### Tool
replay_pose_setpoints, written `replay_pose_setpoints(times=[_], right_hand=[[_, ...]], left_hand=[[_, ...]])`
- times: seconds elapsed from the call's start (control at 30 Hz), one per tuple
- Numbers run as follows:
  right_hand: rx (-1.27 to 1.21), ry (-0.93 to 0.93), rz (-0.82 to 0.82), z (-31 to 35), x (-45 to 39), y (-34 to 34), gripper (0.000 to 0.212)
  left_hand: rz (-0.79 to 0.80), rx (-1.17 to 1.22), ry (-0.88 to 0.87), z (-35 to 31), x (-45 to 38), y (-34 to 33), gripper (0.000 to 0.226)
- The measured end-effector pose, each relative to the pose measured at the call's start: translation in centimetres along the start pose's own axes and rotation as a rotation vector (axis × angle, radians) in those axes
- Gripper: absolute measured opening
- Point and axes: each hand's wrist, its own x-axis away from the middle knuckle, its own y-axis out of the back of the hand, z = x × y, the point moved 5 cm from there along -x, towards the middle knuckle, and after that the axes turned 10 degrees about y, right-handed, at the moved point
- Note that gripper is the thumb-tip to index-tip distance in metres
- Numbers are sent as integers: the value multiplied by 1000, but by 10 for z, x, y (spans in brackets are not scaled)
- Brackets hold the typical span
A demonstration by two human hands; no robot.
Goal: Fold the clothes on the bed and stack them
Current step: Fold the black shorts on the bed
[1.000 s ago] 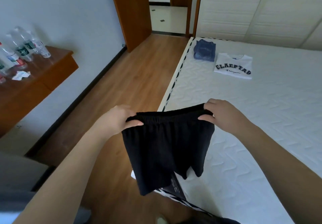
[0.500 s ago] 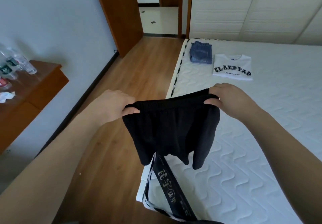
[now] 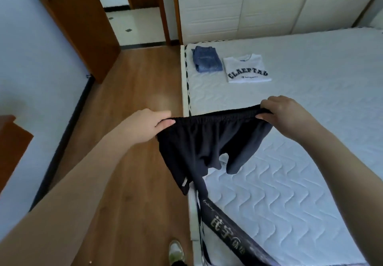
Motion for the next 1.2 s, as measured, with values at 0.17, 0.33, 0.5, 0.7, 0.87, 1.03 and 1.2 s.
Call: replay_pose_setpoints(times=[0.17, 0.33, 0.5, 0.7, 0.87, 1.03, 1.2], right_hand=[[93, -194, 37, 25, 12, -5, 24], [220, -360, 140, 47, 43, -15, 27], [209, -481, 228, 54, 78, -19, 30], [94, -517, 268, 66, 112, -21, 27], [-138, -576, 174, 85, 119, -25, 9], [-198, -603, 94, 102, 107, -25, 35], [-112, -701, 85, 111, 52, -46, 38]], left_hand=[[-43, 34, -251, 11, -32, 11, 31], [-46, 45, -396, -5, -56, 1, 38], [38, 4, -433, -18, -63, -21, 40], [69, -73, -485, -32, -53, -12, 33], [-22, -143, -513, -40, -46, 10, 20], [-204, -166, -630, -29, -53, 35, 28], [-108, -83, -718, 9, -89, 32, 22]])
